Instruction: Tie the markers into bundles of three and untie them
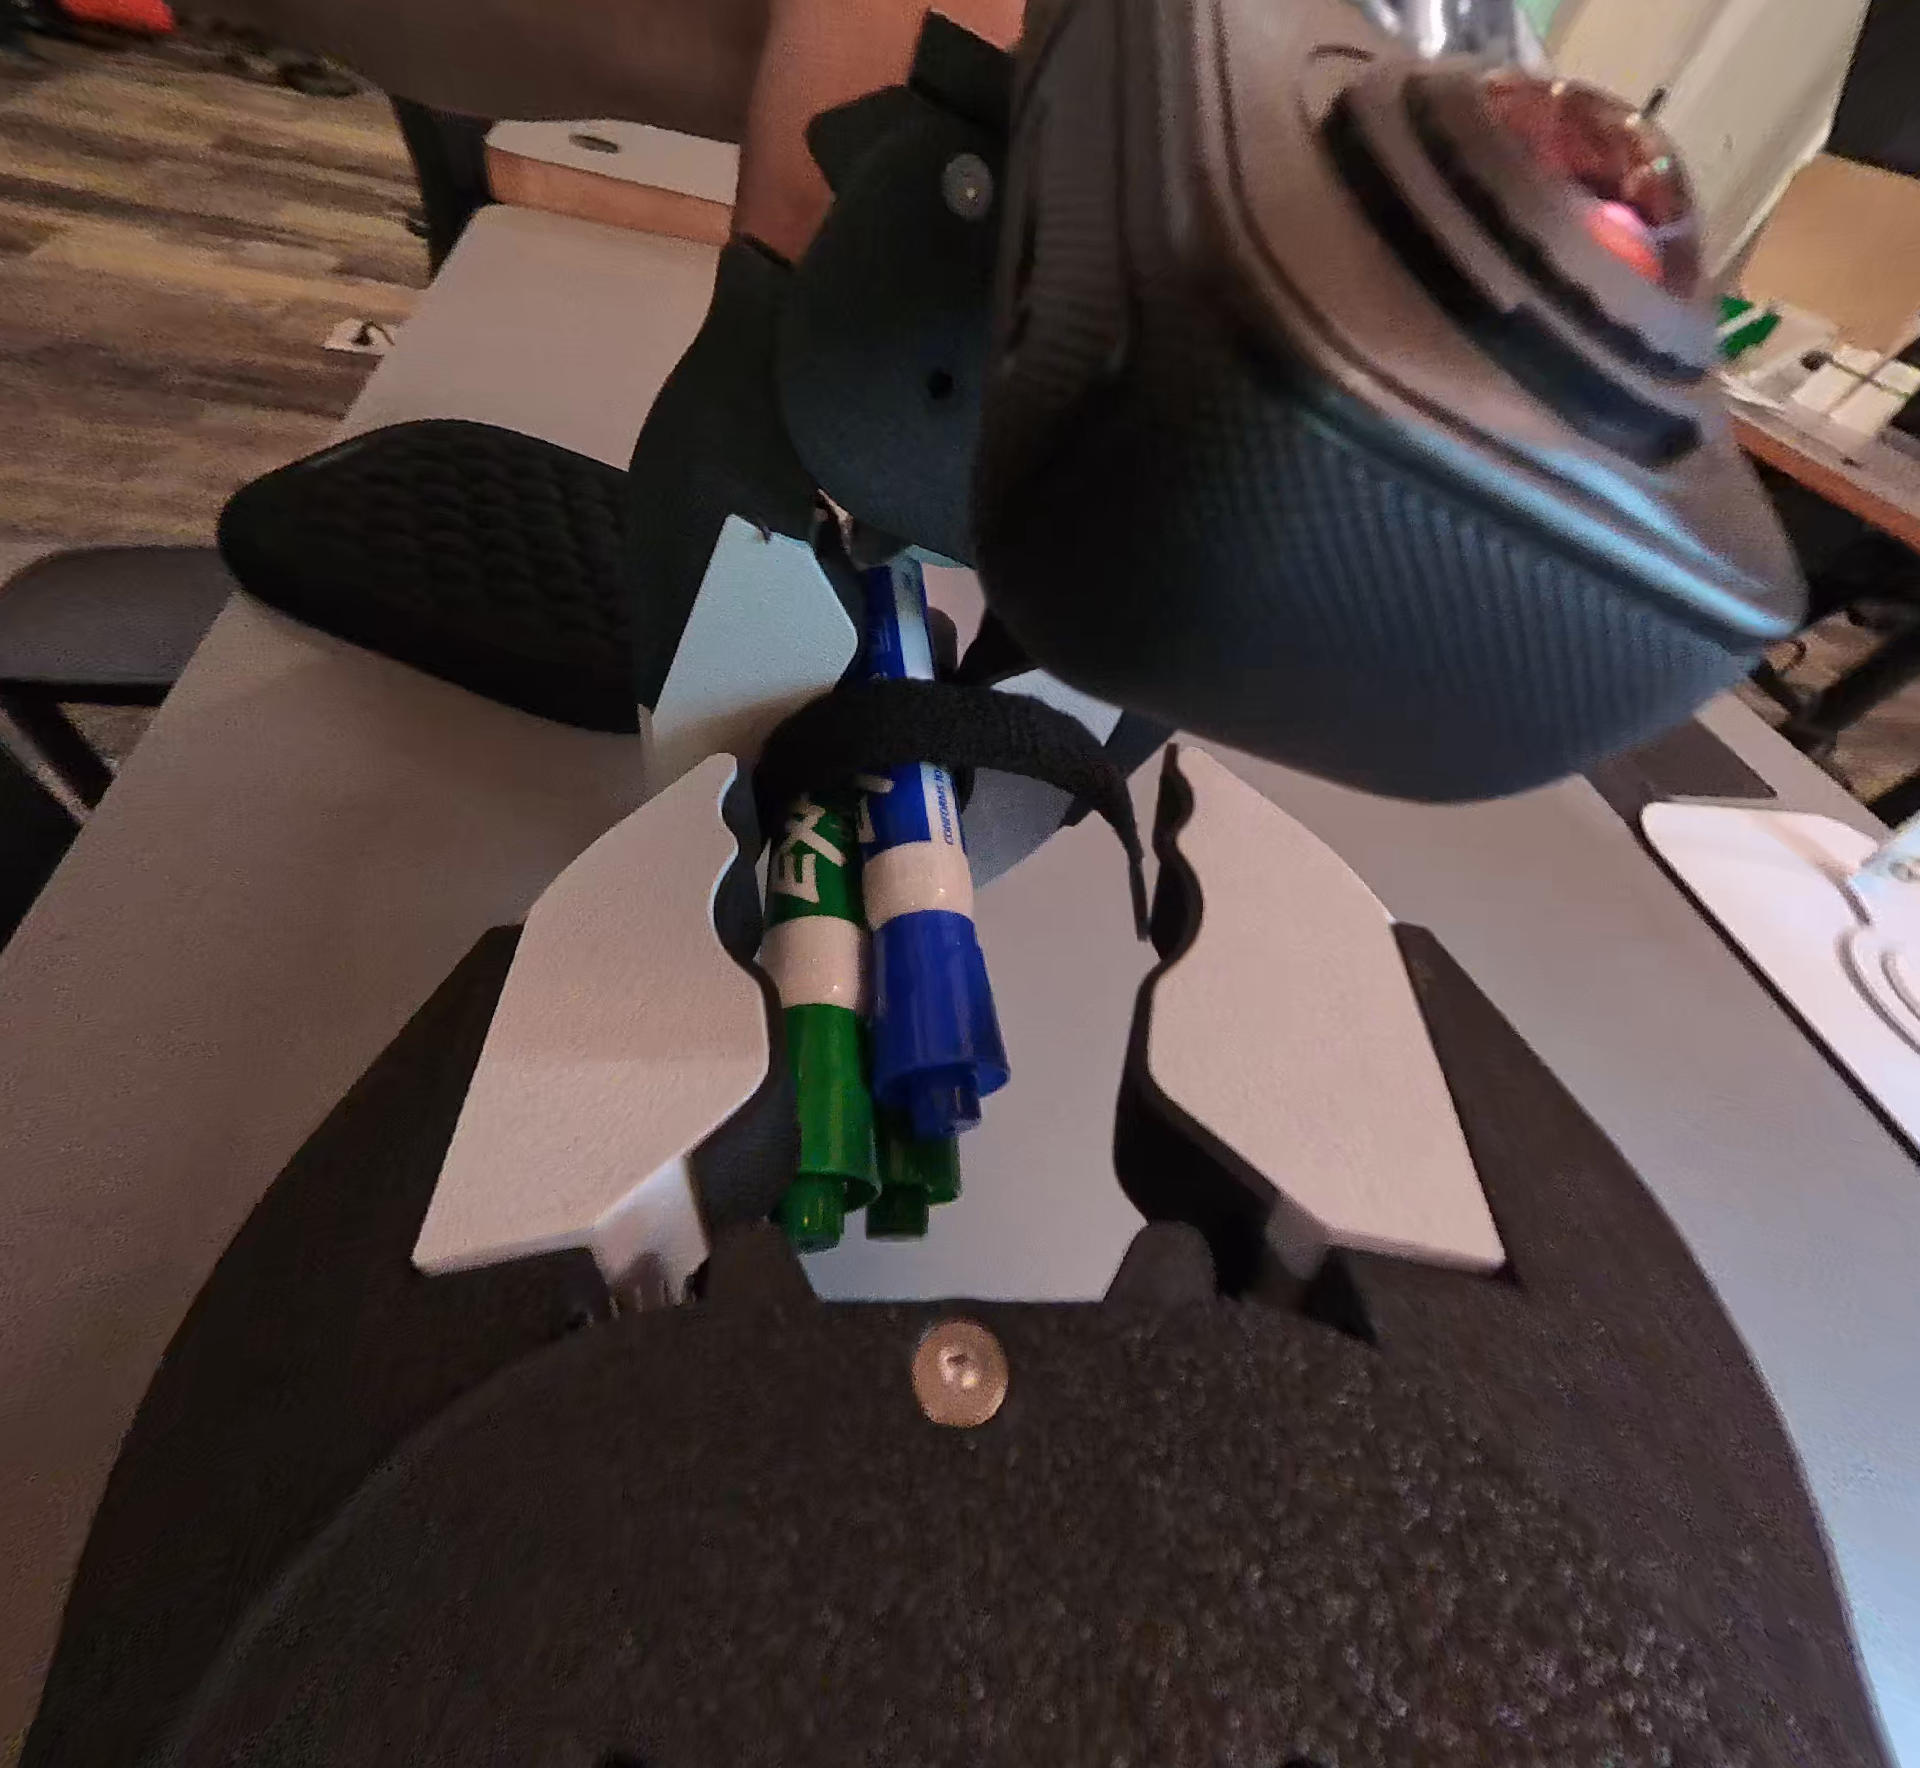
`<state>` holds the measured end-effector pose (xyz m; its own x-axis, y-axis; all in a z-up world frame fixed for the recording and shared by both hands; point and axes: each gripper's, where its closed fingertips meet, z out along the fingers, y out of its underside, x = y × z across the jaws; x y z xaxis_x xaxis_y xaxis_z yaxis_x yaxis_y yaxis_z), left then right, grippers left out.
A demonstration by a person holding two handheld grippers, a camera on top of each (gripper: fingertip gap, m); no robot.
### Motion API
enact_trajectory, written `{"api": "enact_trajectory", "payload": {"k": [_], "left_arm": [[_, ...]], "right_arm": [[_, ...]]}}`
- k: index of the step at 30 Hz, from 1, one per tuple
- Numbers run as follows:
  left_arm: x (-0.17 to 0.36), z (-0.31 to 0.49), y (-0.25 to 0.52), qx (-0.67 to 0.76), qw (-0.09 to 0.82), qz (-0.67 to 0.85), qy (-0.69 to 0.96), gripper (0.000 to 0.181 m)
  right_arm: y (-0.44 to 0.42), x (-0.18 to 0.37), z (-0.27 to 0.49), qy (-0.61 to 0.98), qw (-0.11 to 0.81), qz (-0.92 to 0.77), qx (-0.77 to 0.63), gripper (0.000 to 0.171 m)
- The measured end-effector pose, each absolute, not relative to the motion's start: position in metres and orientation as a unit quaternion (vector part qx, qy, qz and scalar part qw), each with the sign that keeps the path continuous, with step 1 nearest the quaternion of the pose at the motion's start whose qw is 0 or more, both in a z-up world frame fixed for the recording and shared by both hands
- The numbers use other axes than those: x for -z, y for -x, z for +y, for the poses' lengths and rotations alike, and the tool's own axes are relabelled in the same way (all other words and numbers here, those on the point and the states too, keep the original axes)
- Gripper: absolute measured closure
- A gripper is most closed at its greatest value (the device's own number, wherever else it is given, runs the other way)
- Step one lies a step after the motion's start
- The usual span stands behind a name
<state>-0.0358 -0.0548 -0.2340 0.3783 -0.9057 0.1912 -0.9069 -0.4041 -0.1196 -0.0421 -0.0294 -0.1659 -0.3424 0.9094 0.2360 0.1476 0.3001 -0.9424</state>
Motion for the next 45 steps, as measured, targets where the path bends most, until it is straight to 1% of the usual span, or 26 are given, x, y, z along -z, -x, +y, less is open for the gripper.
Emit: {"api": "enact_trajectory", "payload": {"k": [1,4,10,14,18,23,26,33,45], "left_arm": [[0.234,-0.055,0.036,-0.112,0.005,-0.549,-0.829,0.138],[0.233,-0.056,0.036,-0.111,0.011,-0.555,-0.825,0.138],[0.231,-0.053,0.038,-0.099,0.001,-0.56,-0.823,0.137],[0.232,-0.048,0.042,-0.077,-0.014,-0.553,-0.83,0.138],[0.225,-0.037,0.046,-0.045,-0.048,-0.543,-0.837,0.138],[0.216,-0.033,0.052,-0.035,-0.068,-0.544,-0.836,0.138],[0.21,-0.036,0.055,-0.044,-0.052,-0.551,-0.832,0.138],[0.196,-0.038,0.054,-0.077,-0.046,-0.557,-0.825,0.138],[0.193,-0.056,0.06,-0.098,-0.029,-0.58,-0.808,0.137]], "right_arm": [[0.042,0.166,-0.032,0.376,0.421,-0.689,-0.455,0.1],[0.04,0.171,-0.04,0.366,0.39,-0.703,-0.468,0.112],[0.038,0.18,-0.04,0.407,0.324,-0.695,-0.496,0.115],[0.042,0.183,-0.037,0.441,0.308,-0.67,-0.512,0.119],[0.045,0.181,-0.033,0.48,0.287,-0.624,-0.546,0.122],[0.051,0.171,-0.032,0.491,0.295,-0.604,-0.554,0.123],[0.055,0.164,-0.034,0.5,0.293,-0.576,-0.577,0.124],[0.057,0.143,-0.033,0.515,0.3,-0.524,-0.608,0.125],[0.06,0.154,-0.05,0.505,0.338,-0.596,-0.525,0.125]]}}
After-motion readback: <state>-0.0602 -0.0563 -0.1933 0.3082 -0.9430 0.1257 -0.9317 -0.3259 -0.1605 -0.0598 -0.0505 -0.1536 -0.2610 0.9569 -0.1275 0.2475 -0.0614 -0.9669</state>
